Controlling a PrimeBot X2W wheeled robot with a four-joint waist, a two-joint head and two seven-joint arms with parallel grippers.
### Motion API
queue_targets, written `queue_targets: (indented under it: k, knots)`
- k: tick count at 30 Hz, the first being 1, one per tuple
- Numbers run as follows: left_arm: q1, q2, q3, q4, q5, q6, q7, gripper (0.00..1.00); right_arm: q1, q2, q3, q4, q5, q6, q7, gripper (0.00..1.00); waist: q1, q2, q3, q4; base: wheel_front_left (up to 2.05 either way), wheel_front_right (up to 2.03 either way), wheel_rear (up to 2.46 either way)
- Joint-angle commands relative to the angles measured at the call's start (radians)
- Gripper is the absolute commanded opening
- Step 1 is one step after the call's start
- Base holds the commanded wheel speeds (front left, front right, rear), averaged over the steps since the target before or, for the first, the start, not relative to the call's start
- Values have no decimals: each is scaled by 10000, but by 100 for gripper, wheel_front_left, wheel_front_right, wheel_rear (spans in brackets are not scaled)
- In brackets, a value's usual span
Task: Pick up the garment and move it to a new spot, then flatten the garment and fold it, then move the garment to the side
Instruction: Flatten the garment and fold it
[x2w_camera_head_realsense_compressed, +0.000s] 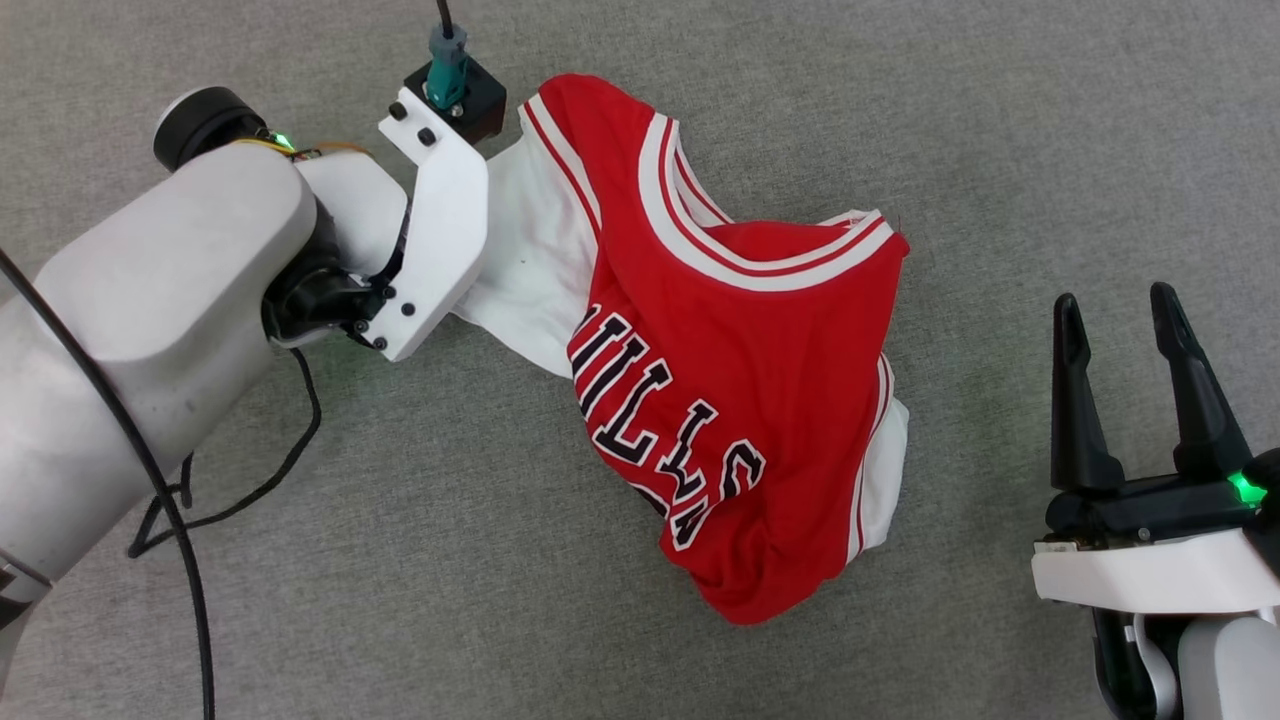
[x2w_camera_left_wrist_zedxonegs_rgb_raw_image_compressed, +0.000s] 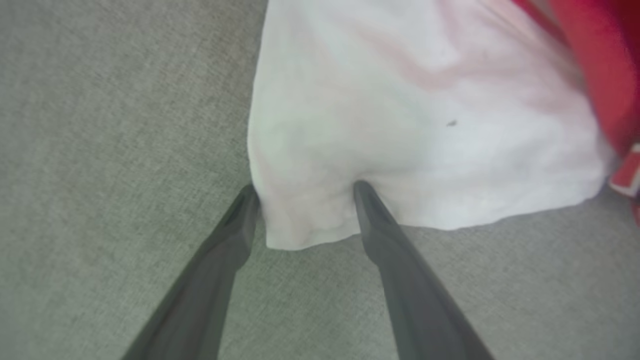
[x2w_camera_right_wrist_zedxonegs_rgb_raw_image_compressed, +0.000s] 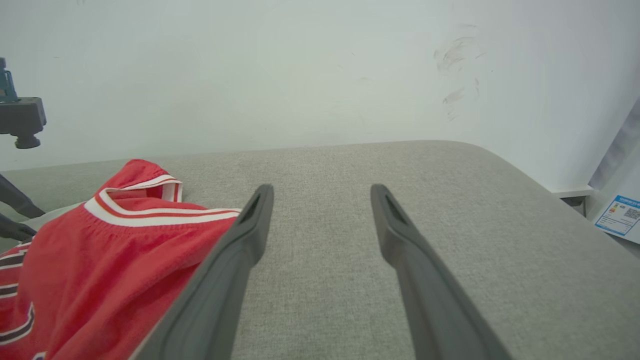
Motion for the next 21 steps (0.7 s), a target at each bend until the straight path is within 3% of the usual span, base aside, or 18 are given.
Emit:
queue_targets:
  k: [1, 10, 16, 17, 21]
  knots:
    - [465, 11, -373, 148, -167, -1, -42, 0, -66, 16, -72, 4, -5, -3, -17, 100, -1, 0, -65, 59, 0, 0, 0]
    - [159, 338, -241, 34, -836, 2, -1483, 0, 323, 15, -103, 142, -252, -3, -16, 100, -1, 0, -921, 587, 0, 0, 0]
    - [619, 1695, -285, -152, -1360, 2, -1879, 0, 634, 15, -167, 222, -390, -3, -16, 100, -1, 0, -1470, 995, 0, 0, 0]
    - [1037, 2344, -248, 41, -1612, 14, -1984, 0, 718, 15, -192, 239, -447, -3, -16, 100, -1, 0, -1606, 1100, 0, 0, 0]
    - [1743, 2885, -215, 462, -2026, 243, -2159, 0, 785, 15, -147, 280, -506, -3, -16, 100, -1, 0, -1694, 1148, 0, 0, 0]
